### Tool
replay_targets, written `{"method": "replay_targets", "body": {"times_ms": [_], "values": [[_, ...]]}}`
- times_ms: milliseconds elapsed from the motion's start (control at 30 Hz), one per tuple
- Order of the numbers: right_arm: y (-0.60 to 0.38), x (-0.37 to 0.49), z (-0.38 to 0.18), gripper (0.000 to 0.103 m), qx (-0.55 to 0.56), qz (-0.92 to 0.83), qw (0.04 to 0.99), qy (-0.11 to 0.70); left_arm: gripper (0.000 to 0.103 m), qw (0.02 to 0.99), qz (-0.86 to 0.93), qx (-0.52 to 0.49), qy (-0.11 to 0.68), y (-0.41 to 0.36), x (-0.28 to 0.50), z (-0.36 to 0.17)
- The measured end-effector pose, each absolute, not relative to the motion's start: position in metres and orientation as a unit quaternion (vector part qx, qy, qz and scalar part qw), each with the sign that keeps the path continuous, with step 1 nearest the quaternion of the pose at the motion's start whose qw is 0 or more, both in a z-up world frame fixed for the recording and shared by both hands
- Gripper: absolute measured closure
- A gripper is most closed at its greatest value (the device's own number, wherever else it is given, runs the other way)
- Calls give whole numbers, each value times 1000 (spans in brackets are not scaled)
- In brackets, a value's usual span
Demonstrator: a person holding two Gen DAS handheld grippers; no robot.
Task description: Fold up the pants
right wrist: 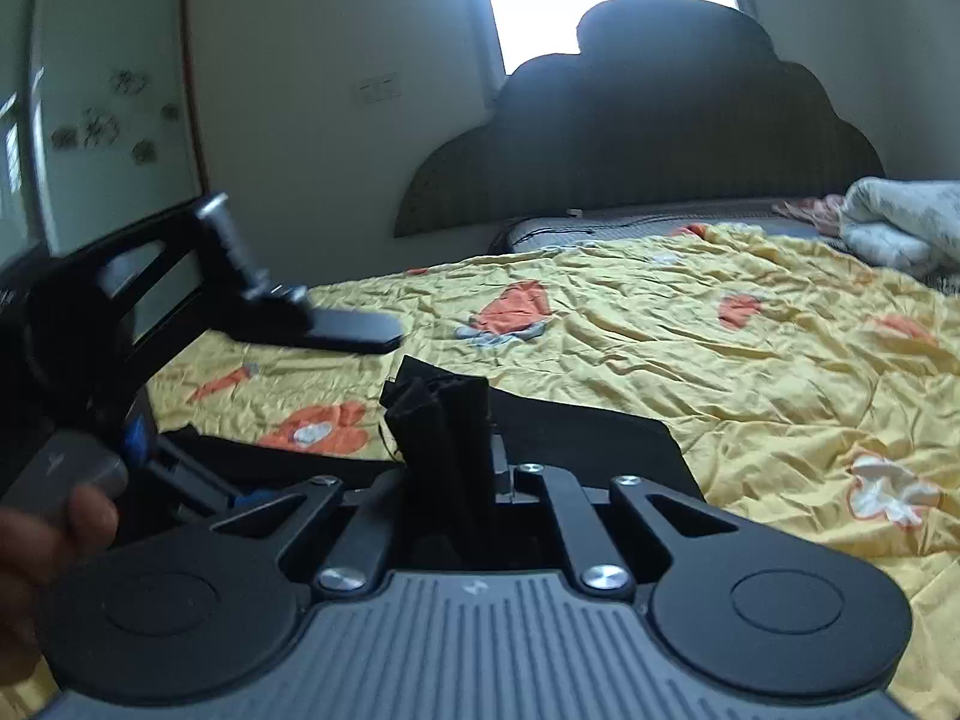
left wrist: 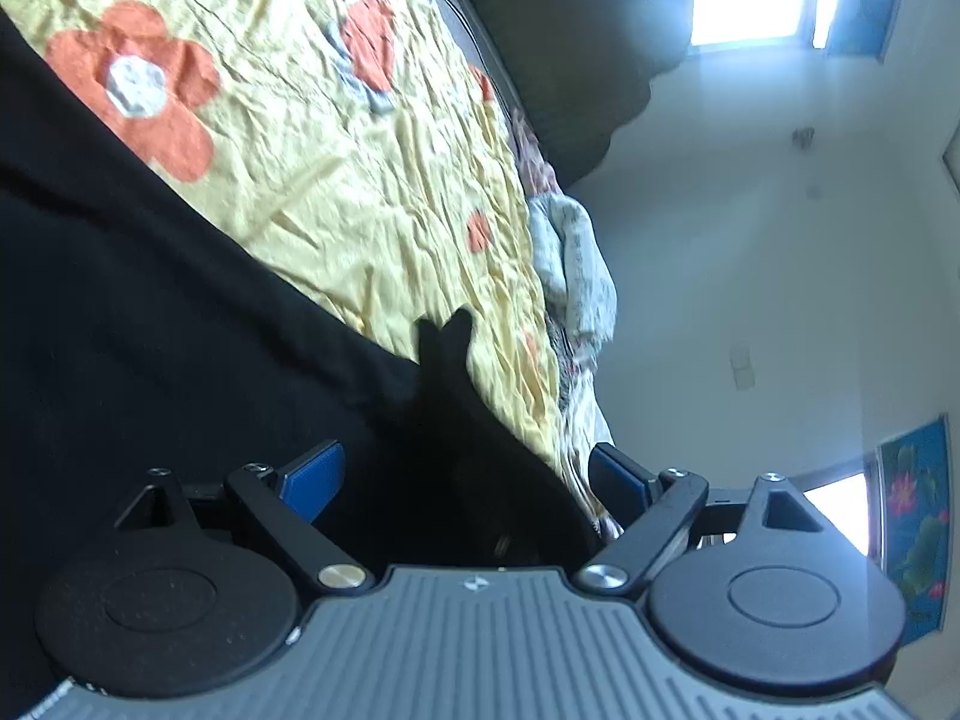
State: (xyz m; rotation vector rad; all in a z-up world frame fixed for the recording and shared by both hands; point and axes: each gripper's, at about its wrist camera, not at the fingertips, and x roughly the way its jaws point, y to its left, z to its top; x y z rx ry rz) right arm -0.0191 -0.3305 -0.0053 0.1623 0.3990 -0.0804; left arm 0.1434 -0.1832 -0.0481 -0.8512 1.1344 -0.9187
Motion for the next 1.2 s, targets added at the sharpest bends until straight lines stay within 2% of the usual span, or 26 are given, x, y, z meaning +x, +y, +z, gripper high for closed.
{"method": "replay_targets", "body": {"times_ms": [167, 233, 367, 433, 533, 567, 667, 967, 1000, 1067, 1200], "values": [[-282, -22, -10, 98, -31, -19, 979, 201, 16, 674, -371, -391, 504, -167, 154, -57], [-269, -23, -13, 98, -60, -15, 978, 199, 19, 667, -369, -401, 508, -162, 158, -61], [-259, -23, -19, 98, -81, -15, 976, 202, 43, 659, -366, -403, 519, -160, 161, -67], [-257, -23, -21, 98, -86, -18, 975, 205, 50, 665, -361, -395, 521, -159, 160, -68], [-256, -22, -23, 98, -99, -22, 973, 207, 68, 680, -350, -378, 521, -158, 157, -68], [-255, -22, -24, 98, -105, -24, 972, 208, 78, 687, -348, -366, 522, -159, 157, -66], [-252, -21, -26, 98, -119, -26, 970, 211, 97, 712, -347, -323, 518, -160, 153, -62], [-241, -22, -26, 97, -157, -35, 964, 212, 97, 772, -359, -222, 474, -168, 140, -41], [-239, -23, -26, 97, -161, -31, 963, 214, 88, 770, -362, -224, 475, -169, 139, -41], [-238, -24, -25, 97, -163, -20, 962, 217, 79, 761, -362, -241, 481, -168, 140, -43], [-238, -27, -25, 97, -162, -23, 963, 213, 79, 752, -364, -256, 486, -168, 141, -48]]}}
